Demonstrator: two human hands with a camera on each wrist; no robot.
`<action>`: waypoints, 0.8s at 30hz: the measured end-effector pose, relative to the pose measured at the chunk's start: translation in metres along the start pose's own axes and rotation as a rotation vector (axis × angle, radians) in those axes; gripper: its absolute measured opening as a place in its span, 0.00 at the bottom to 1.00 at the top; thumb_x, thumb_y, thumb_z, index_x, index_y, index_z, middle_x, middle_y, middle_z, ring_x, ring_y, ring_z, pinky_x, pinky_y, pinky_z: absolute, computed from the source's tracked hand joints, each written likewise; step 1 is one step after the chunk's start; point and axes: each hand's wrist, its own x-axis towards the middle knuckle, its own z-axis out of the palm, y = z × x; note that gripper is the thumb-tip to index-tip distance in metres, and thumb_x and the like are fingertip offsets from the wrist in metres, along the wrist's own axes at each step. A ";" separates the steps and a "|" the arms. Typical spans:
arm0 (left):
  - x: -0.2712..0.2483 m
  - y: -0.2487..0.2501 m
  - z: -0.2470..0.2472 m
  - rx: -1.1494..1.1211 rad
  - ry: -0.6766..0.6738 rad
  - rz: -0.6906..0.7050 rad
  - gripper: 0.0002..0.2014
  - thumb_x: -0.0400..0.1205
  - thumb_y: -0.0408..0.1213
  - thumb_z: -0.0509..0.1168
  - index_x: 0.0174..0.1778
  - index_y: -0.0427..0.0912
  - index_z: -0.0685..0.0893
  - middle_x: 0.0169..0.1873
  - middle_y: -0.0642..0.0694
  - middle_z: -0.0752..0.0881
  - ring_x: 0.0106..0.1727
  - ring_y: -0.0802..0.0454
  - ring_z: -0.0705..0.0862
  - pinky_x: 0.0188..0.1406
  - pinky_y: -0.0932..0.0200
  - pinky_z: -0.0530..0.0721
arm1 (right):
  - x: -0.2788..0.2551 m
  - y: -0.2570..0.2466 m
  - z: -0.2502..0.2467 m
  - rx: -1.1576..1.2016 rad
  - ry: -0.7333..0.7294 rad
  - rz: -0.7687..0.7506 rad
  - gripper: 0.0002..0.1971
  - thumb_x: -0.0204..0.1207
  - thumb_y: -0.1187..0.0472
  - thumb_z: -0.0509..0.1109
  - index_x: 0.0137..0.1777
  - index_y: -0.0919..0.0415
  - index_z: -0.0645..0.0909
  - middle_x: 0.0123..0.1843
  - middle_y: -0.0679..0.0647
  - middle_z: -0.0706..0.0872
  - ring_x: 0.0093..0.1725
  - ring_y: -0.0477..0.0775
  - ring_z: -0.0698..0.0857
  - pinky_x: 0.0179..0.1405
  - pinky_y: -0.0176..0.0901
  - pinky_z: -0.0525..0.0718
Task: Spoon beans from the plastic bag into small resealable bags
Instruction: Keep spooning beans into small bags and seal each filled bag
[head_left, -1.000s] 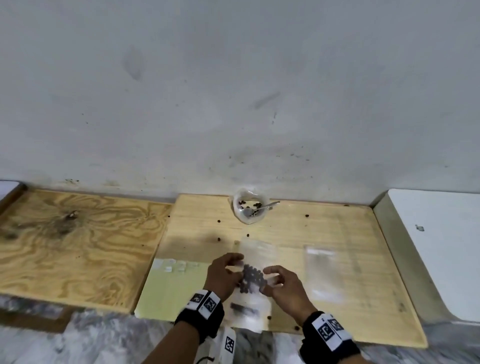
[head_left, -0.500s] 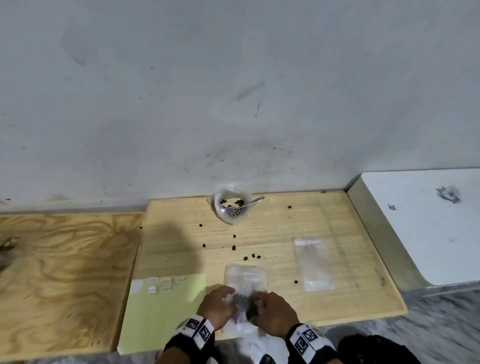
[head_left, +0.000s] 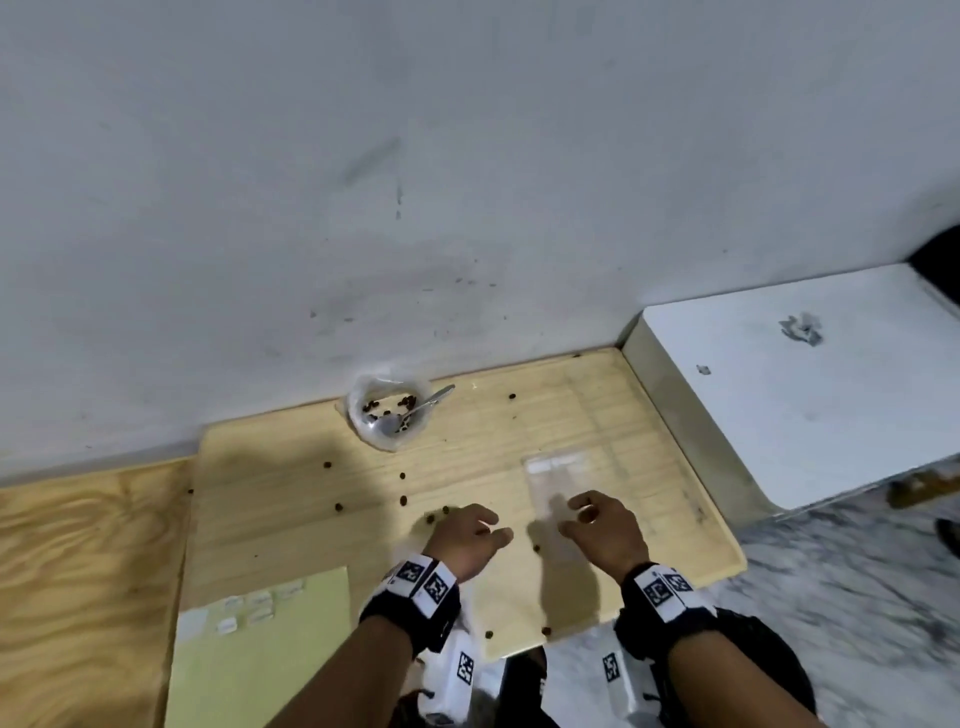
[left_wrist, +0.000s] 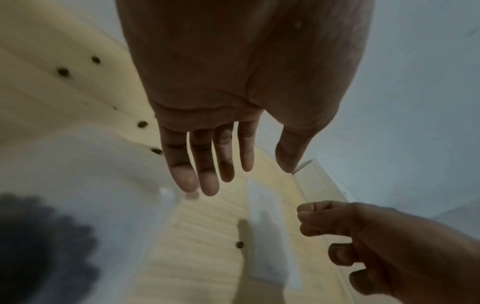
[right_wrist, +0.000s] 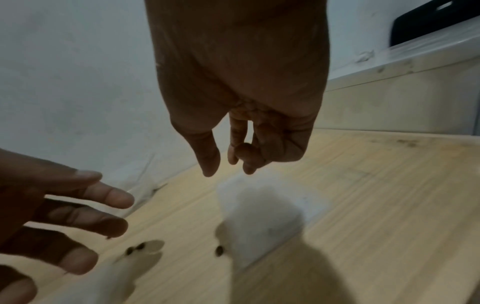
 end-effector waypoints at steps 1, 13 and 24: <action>0.008 0.010 0.007 -0.036 -0.008 -0.013 0.17 0.78 0.51 0.72 0.58 0.48 0.82 0.60 0.44 0.86 0.57 0.45 0.86 0.56 0.49 0.84 | 0.010 0.006 -0.007 0.007 0.019 0.019 0.20 0.70 0.52 0.80 0.61 0.51 0.83 0.57 0.55 0.88 0.53 0.57 0.87 0.55 0.49 0.87; 0.080 0.064 0.080 -0.015 0.197 -0.138 0.08 0.77 0.43 0.71 0.43 0.41 0.87 0.46 0.44 0.85 0.48 0.48 0.83 0.49 0.57 0.79 | 0.085 0.046 -0.019 -0.159 -0.127 0.044 0.48 0.59 0.31 0.78 0.75 0.56 0.71 0.70 0.54 0.77 0.67 0.57 0.81 0.63 0.51 0.83; 0.095 0.050 0.081 -0.114 0.225 -0.157 0.14 0.78 0.41 0.71 0.57 0.41 0.88 0.56 0.47 0.86 0.60 0.47 0.84 0.59 0.60 0.79 | 0.092 0.043 -0.023 0.147 -0.031 0.020 0.12 0.68 0.58 0.80 0.45 0.49 0.79 0.43 0.45 0.85 0.45 0.52 0.84 0.43 0.42 0.79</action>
